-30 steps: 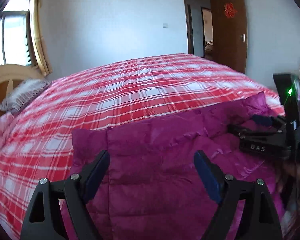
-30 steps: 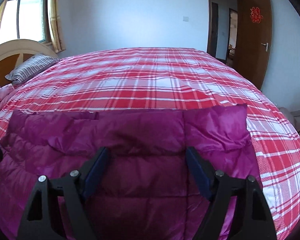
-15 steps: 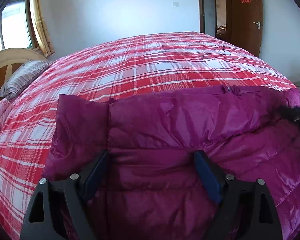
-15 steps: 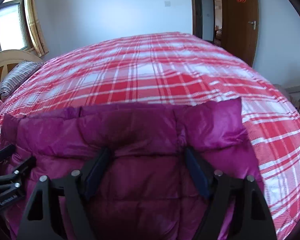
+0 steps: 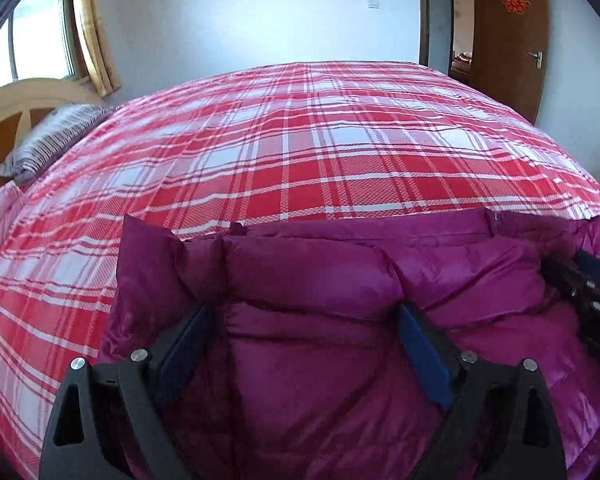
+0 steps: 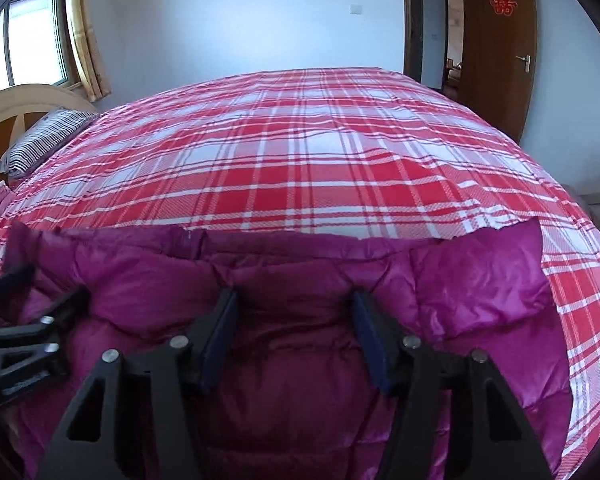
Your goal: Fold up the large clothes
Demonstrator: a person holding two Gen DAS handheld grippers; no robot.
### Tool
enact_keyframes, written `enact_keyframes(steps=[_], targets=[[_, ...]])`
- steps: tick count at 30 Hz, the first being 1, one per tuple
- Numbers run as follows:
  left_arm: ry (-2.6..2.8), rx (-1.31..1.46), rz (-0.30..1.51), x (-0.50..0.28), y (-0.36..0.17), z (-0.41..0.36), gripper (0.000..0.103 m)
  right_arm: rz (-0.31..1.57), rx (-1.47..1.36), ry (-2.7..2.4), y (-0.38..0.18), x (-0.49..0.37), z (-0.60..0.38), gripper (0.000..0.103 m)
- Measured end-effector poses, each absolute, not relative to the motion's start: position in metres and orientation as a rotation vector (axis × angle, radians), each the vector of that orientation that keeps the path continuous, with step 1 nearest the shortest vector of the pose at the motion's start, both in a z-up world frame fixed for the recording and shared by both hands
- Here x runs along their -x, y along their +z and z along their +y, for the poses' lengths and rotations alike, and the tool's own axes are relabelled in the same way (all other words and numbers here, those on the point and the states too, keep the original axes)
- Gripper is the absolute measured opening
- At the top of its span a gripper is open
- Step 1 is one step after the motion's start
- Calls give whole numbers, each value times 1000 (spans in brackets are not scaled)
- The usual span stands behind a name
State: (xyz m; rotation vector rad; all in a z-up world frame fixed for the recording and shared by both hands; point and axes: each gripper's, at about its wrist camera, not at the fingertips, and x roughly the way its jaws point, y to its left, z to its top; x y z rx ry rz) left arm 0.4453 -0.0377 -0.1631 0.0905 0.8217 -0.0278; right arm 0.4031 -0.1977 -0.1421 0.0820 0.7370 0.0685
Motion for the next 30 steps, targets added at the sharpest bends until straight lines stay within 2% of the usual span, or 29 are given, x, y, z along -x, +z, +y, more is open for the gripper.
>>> enact_keyframes(steps=[30], targets=[[-9,-109,877,-454,-178,-41,100,808,-85,62,-160,-418,-196,66]])
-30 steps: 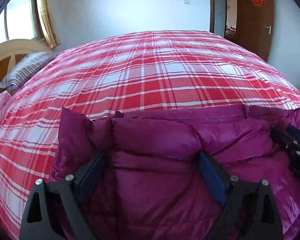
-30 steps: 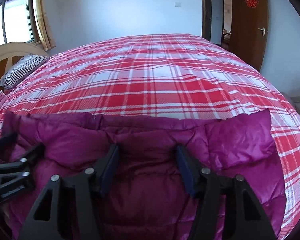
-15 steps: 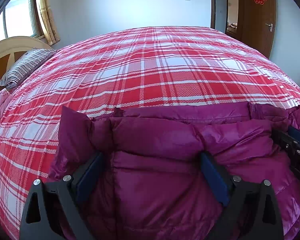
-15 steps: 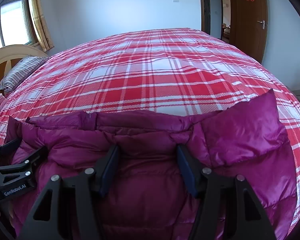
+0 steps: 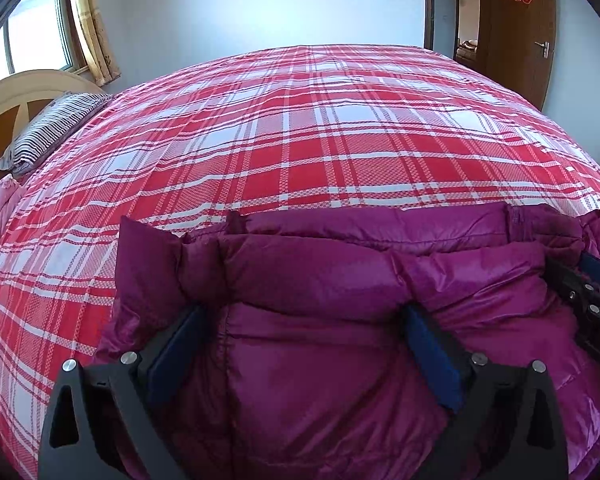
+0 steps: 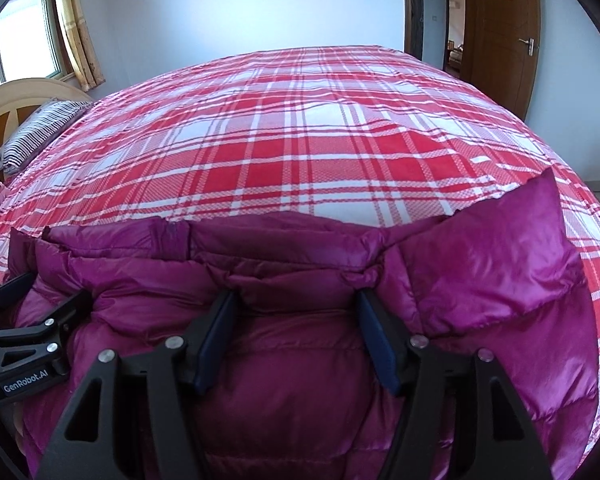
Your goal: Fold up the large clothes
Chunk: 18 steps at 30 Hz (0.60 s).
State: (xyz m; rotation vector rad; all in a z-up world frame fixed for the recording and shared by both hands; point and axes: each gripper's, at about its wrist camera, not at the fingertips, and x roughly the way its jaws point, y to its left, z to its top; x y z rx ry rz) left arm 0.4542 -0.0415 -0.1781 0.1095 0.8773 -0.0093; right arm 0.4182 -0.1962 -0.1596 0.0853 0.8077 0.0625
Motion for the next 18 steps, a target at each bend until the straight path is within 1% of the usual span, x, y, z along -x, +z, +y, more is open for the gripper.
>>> enact_keyframes(steps=[18], targets=[[-5,-117,881,-455,-179,-42,101,822,-10,22,-163,-421,-186,71]])
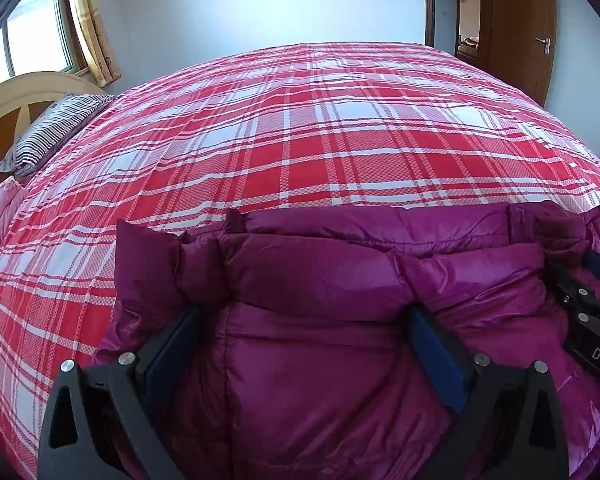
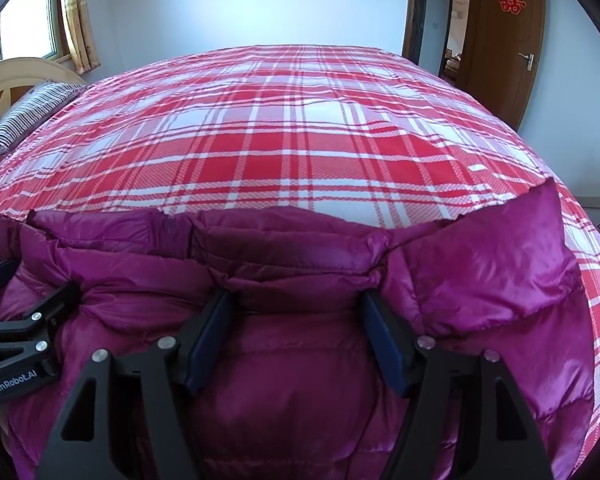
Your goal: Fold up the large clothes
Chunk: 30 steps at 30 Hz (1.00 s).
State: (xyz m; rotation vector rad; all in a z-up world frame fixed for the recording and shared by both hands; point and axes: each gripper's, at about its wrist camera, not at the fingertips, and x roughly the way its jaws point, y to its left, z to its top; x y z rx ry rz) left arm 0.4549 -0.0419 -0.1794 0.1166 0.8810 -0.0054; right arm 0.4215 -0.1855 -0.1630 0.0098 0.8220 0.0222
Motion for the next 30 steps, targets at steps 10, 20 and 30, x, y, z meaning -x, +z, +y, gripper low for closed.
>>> enact_keyframes(steps=[10,20,30], targets=[[-3,-126,887,-453,-175,-42,102,826,19,3,-165,-423,-182,75],[-113,-209,767,-388,-132,-76,101,823,23,-1,-165,-423,-181,75],[-95,-191,861,-419,-178,-78,102,824,-9,18,-163,-423,-186,76]])
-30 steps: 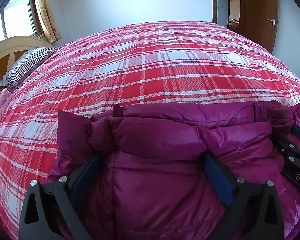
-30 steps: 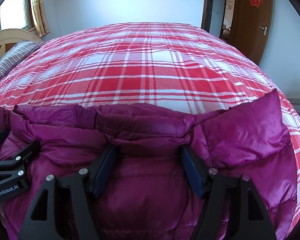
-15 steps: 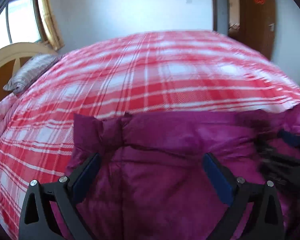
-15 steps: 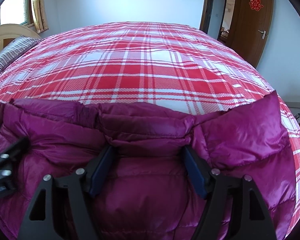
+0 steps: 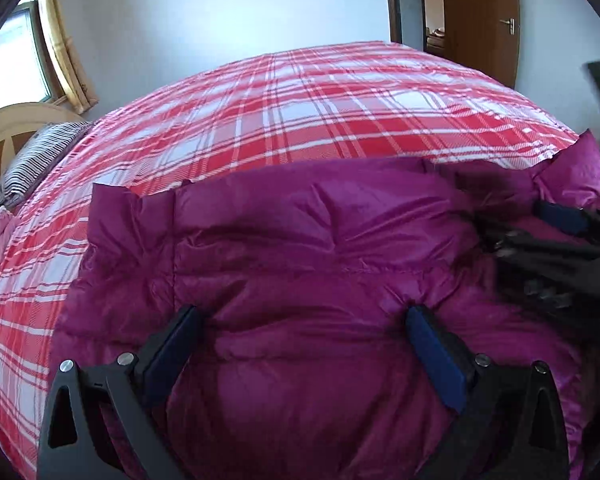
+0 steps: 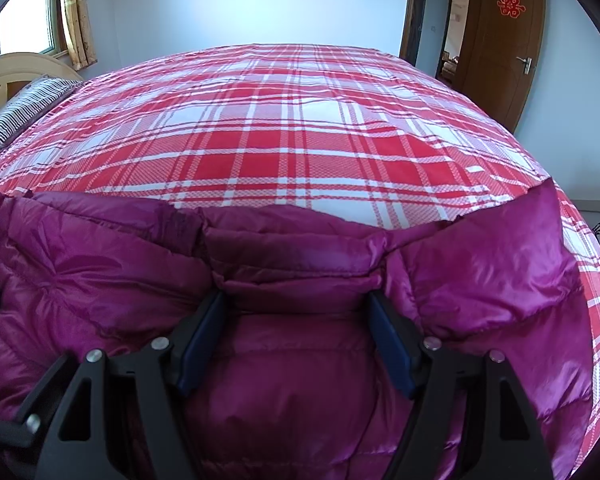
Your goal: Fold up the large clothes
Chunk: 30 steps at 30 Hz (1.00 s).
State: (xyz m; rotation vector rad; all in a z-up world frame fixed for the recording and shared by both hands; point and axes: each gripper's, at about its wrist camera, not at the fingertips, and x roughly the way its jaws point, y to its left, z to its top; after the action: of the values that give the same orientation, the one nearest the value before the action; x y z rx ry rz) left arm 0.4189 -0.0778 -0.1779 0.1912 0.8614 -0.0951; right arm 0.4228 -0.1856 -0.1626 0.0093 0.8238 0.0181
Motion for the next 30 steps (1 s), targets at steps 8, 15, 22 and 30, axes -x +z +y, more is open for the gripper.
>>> enact_keyframes(steps=[8,15,22,30], targets=[[-104,-164,855,-418,-180,-74,102,677,-79,-42,-114,-380,-237,75],[-111,-157,857,-418,-179,-73,102,824,-192,-52,-158,-402,-278,73],[-111,-135,793,-397,-136,-56,102,818,-210,-41,-165,-404,-280,77],[80,-129,829,-431,-148,15,102,812,-197,-49,-166,-406,-279,77]])
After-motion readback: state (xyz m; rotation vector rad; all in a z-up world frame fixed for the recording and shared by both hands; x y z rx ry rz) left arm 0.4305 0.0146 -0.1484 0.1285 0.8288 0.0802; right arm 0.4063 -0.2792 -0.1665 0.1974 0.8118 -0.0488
